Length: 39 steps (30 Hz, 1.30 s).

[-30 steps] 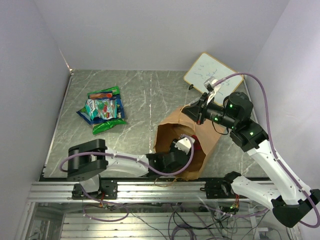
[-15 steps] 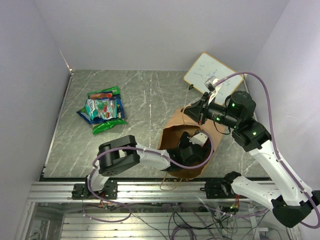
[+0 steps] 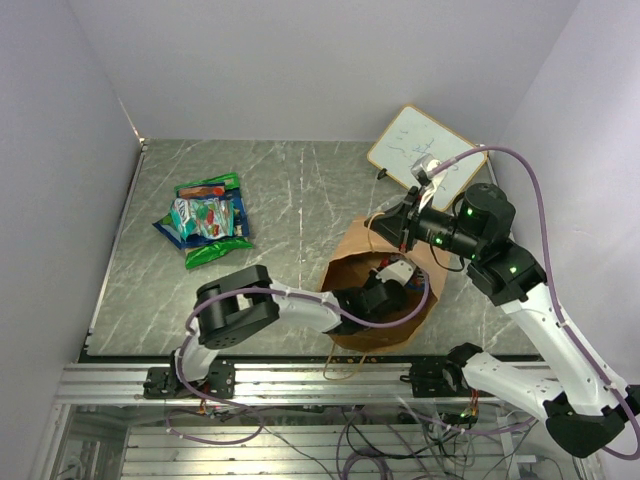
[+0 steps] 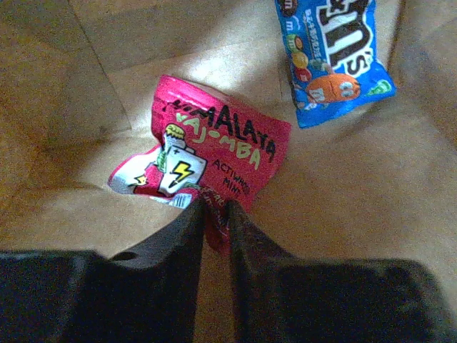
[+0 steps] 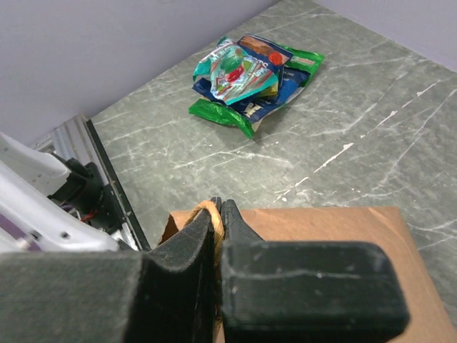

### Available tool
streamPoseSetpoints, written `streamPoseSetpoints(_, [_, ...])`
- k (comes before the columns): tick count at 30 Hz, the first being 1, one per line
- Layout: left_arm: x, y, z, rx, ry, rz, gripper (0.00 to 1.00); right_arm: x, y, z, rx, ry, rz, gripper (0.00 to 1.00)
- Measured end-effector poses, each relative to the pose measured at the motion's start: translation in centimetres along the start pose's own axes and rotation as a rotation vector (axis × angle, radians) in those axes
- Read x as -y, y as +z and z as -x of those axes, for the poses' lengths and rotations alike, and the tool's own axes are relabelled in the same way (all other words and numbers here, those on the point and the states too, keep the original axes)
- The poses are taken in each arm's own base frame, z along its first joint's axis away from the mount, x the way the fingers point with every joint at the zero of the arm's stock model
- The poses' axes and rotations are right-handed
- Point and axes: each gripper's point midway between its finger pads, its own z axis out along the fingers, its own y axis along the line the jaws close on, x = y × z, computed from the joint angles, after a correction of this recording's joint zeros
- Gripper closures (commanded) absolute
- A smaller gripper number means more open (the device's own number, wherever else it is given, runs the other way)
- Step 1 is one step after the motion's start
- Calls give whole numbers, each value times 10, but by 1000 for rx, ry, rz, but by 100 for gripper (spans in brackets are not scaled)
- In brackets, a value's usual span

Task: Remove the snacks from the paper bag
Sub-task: Take out the snack from the paper bag, then place the snack at the center of the board.

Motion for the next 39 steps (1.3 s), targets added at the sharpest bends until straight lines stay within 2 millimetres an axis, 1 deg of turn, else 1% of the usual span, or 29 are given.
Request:
streamPoseSetpoints(2, [-2,-15,8,-12,-12,-34,84,1,-1,1,3,-11,-3,100])
streamPoseSetpoints(4, [-3,-32,20,-9,-36,-76,88,3,-1,0,3,-22,-12,100])
streamPoseSetpoints(6, [-4,-54,35,5,-64,-132,92,6,-1,-2,1,-29,-26,100])
streamPoseSetpoints(9, [-7,-85,56,31,-103,-210,93,11,0,-7,-4,-38,-46,100])
streamPoseSetpoints(11, [-9,-102,65,40,-121,-255,93,13,1,-11,-9,-38,-55,100])
streamPoseSetpoints(14, [-11,-124,68,29,-132,-312,93,17,2,-17,-12,-40,-70,100])
streamPoseSetpoints(17, [-14,-144,65,4,-137,-365,93,22,3,-22,-11,-41,-88,100])
streamPoseSetpoints(21, [-22,-176,63,-24,-148,-437,93,27,4,-22,1,-45,-112,100])
streamPoseSetpoints(24, [-34,-208,75,-10,-174,-482,93,29,5,-20,11,-54,-121,100])
streamPoseSetpoints(27, [-52,-240,92,16,-197,-499,93,33,4,-20,4,-68,-138,100])
streamPoseSetpoints(29, [-63,-258,106,34,-206,-500,93,36,4,-20,-1,-78,-152,100])
streamPoseSetpoints(31, [-75,-278,126,64,-214,-494,93,38,2,-19,1,-91,-165,100])
streamPoseSetpoints(33, [-92,-297,151,107,-218,-467,93,39,0,-17,8,-104,-176,100])
streamPoseSetpoints(35, [-112,-315,181,162,-220,-419,93,39,-2,-14,15,-115,-181,100])
streamPoseSetpoints(37, [-132,-332,218,235,-226,-360,93,38,-4,-13,19,-126,-182,100])
streamPoseSetpoints(39, [-152,-344,252,307,-236,-282,93,38,-6,-14,11,-138,-181,100])
